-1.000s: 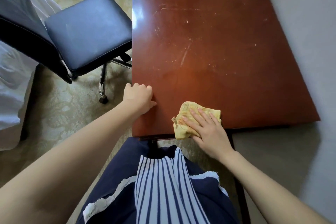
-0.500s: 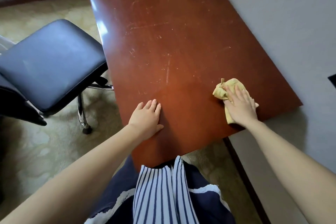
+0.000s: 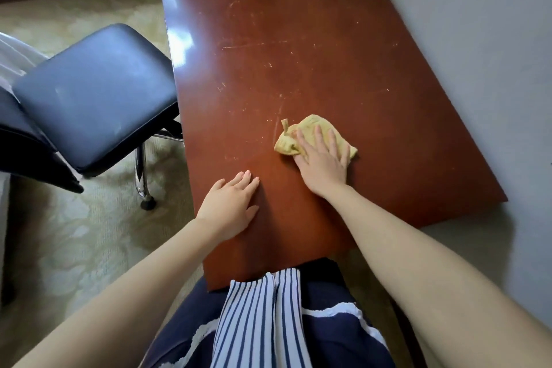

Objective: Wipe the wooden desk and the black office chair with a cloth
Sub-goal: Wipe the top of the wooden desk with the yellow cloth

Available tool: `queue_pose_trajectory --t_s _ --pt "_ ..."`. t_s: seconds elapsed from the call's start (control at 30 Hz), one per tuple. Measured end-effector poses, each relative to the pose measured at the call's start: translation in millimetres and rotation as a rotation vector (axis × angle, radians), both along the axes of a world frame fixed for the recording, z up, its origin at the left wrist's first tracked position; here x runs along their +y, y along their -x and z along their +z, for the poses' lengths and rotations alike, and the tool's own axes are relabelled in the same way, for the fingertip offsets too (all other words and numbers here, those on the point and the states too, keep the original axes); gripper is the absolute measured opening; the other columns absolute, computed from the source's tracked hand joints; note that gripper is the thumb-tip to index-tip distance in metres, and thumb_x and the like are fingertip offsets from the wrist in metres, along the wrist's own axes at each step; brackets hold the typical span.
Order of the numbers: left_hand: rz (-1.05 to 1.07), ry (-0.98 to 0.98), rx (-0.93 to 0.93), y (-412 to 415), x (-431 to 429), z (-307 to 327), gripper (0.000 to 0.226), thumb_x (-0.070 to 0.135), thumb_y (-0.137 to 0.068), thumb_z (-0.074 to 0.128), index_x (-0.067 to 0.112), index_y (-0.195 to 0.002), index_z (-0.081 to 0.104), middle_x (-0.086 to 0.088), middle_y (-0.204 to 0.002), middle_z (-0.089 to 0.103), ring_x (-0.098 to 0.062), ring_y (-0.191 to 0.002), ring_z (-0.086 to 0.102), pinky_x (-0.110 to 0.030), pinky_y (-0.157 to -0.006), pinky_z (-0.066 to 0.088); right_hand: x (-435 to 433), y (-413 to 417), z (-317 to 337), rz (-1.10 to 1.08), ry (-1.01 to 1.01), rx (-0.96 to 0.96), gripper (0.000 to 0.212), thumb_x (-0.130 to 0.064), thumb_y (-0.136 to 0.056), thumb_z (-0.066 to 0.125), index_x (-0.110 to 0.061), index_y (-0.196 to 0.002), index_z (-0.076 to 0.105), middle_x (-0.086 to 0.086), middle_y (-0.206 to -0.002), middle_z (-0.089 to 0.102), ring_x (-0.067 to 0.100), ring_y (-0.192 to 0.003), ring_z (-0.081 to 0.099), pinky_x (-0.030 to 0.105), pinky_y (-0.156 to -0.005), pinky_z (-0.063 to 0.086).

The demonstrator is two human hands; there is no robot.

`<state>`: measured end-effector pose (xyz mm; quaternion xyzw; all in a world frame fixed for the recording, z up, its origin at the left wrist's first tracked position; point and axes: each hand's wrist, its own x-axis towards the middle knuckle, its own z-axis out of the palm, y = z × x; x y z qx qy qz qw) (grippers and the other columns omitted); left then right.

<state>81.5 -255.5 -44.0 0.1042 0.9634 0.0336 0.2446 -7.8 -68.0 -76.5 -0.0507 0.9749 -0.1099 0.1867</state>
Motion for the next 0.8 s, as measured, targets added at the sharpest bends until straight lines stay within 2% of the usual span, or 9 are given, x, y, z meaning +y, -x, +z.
queue_pose_trajectory --t_s 0.1,0.17,0.23,0.3,0.4,0.47,0.63,0.8 --pt "0.125 -0.03 0.079 1.4 11.8 3.4 0.052 0.038 -0.098 0.038 0.023 -0.147 0.028 -0.002 -0.155 0.029 -0.016 -0.142 0.026 -0.036 -0.112 0.021 30.0 -16.8 2.0 0.247 -0.003 0.022 0.053 -0.053 -0.097 0.029 -0.051 -0.146 0.009 -0.009 -0.16 -0.002 0.018 -0.146 -0.008 0.05 -0.115 -0.004" --pt "0.218 -0.054 0.151 3.2 25.8 6.5 0.047 0.034 -0.096 0.044 0.021 -0.141 0.037 -0.003 -0.145 0.043 -0.023 -0.131 0.04 -0.035 -0.105 0.029 52.8 -26.6 2.3 0.351 -0.015 0.025 0.053 -0.053 -0.097 0.028 -0.052 -0.145 0.007 -0.011 -0.159 0.0 0.015 -0.146 -0.008 0.048 -0.117 -0.001" --pt "0.265 -0.092 0.171 10.9 47.9 7.8 0.049 0.03 -0.094 0.048 0.018 -0.14 0.038 -0.004 -0.141 0.041 -0.027 -0.124 0.042 -0.036 -0.1 0.035 82.2 -29.8 3.1 0.386 -0.025 0.02 0.053 -0.053 -0.097 0.028 -0.052 -0.145 0.005 -0.013 -0.159 0.0 0.012 -0.146 -0.008 0.045 -0.117 0.0" --pt "0.228 -0.11 0.157 18.8 67.0 5.1 0.054 0.032 -0.095 0.049 0.018 -0.145 0.032 -0.005 -0.149 0.029 -0.027 -0.132 0.031 -0.036 -0.106 0.031 108.3 -35.2 3.7 0.361 -0.029 0.028 0.054 -0.053 -0.097 0.03 -0.052 -0.145 0.004 -0.014 -0.159 0.001 0.011 -0.146 -0.007 0.042 -0.117 0.0" --pt "0.112 -0.088 0.122 35.8 93.1 -3.2 0.066 0.041 -0.097 0.045 0.023 -0.151 0.013 -0.001 -0.16 0.002 -0.024 -0.146 0.008 -0.036 -0.116 0.013 150.8 -46.1 3.3 0.266 -0.045 0.071 0.059 -0.05 -0.096 0.036 -0.05 -0.143 0.001 -0.013 -0.158 0.006 0.013 -0.146 -0.001 0.039 -0.116 0.002" --pt "0.06 -0.047 0.088 46.1 106.2 -9.0 0.071 0.049 -0.097 0.039 0.024 -0.152 0.003 -0.001 -0.16 -0.005 -0.025 -0.147 0.0 -0.039 -0.117 0.007 179.3 -51.7 2.6 0.153 -0.071 0.087 0.059 -0.047 -0.096 0.039 -0.049 -0.144 0.004 -0.012 -0.158 0.007 0.013 -0.146 0.0 0.038 -0.116 0.001" --pt "0.003 0.101 -0.016 57.5 121.9 -13.3 0.084 0.065 -0.091 0.034 0.024 -0.151 -0.007 -0.002 -0.16 -0.008 -0.03 -0.146 -0.003 -0.048 -0.115 0.009 234.7 -40.8 3.1 -0.242 -0.116 0.11 0.057 -0.045 -0.097 0.04 -0.043 -0.148 0.014 -0.007 -0.159 0.01 0.015 -0.146 0.001 0.041 -0.118 0.004" --pt "-0.015 0.115 -0.116 70.7 121.9 -1.6 0.078 0.065 -0.092 0.029 0.028 -0.151 -0.005 0.001 -0.16 -0.007 -0.028 -0.147 -0.001 -0.054 -0.113 0.008 234.1 9.3 -1.5 -0.47 -0.119 0.096 0.054 -0.049 -0.099 0.028 -0.043 -0.149 0.009 -0.004 -0.16 0.003 0.02 -0.146 -0.004 0.045 -0.117 -0.002"
